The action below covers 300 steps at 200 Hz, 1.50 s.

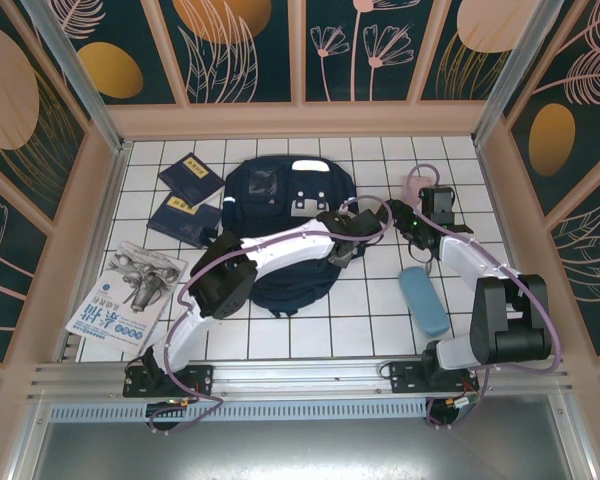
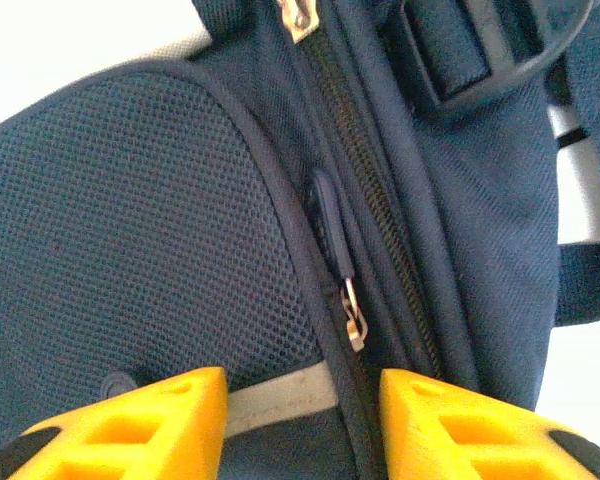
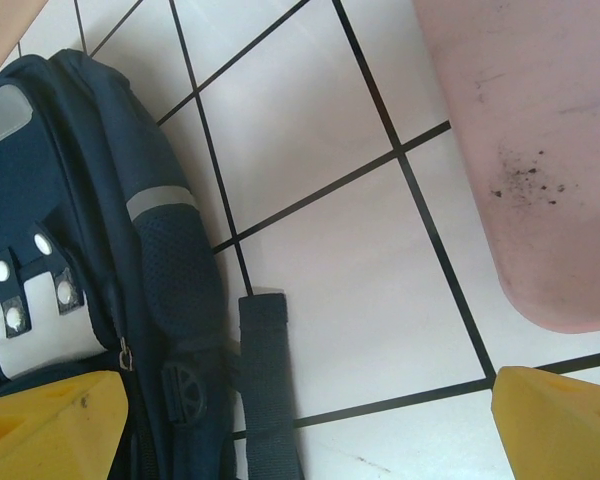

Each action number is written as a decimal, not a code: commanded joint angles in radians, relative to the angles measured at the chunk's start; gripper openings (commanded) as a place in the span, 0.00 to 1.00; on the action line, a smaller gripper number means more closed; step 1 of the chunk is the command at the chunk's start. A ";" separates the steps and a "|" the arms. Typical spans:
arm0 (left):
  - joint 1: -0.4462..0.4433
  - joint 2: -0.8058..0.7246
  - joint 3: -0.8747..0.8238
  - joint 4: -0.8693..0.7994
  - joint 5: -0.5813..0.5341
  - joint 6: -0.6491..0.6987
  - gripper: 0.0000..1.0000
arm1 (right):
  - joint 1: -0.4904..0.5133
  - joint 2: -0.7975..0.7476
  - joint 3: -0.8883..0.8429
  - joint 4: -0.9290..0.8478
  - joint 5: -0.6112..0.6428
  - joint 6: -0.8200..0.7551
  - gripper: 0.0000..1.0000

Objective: Pack the student bag

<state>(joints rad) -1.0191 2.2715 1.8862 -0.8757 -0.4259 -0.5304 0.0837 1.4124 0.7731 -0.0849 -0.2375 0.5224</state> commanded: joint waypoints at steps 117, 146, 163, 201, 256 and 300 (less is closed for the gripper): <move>-0.040 0.025 0.001 -0.114 -0.262 -0.001 0.27 | -0.009 -0.010 -0.005 0.014 -0.033 -0.008 0.94; -0.041 -0.071 -0.052 -0.037 -0.284 0.036 0.16 | -0.008 -0.012 -0.006 0.012 -0.044 -0.016 0.94; -0.041 -0.125 -0.087 0.001 -0.284 0.057 0.13 | -0.008 -0.013 -0.005 0.015 -0.056 -0.015 0.93; -0.039 -0.195 -0.120 0.043 -0.332 0.072 0.08 | 0.003 -0.014 0.001 0.031 -0.096 -0.015 0.93; -0.017 -0.285 -0.176 0.088 -0.317 0.089 0.06 | 0.045 -0.018 -0.010 0.095 -0.211 -0.003 0.81; 0.032 -0.445 -0.309 0.233 -0.191 0.083 0.05 | 0.098 -0.003 0.000 0.151 -0.258 0.004 0.73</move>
<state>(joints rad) -1.0290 1.9564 1.6203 -0.7555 -0.6117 -0.4519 0.1493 1.4124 0.7727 0.0055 -0.4423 0.5262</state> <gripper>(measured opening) 0.080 0.750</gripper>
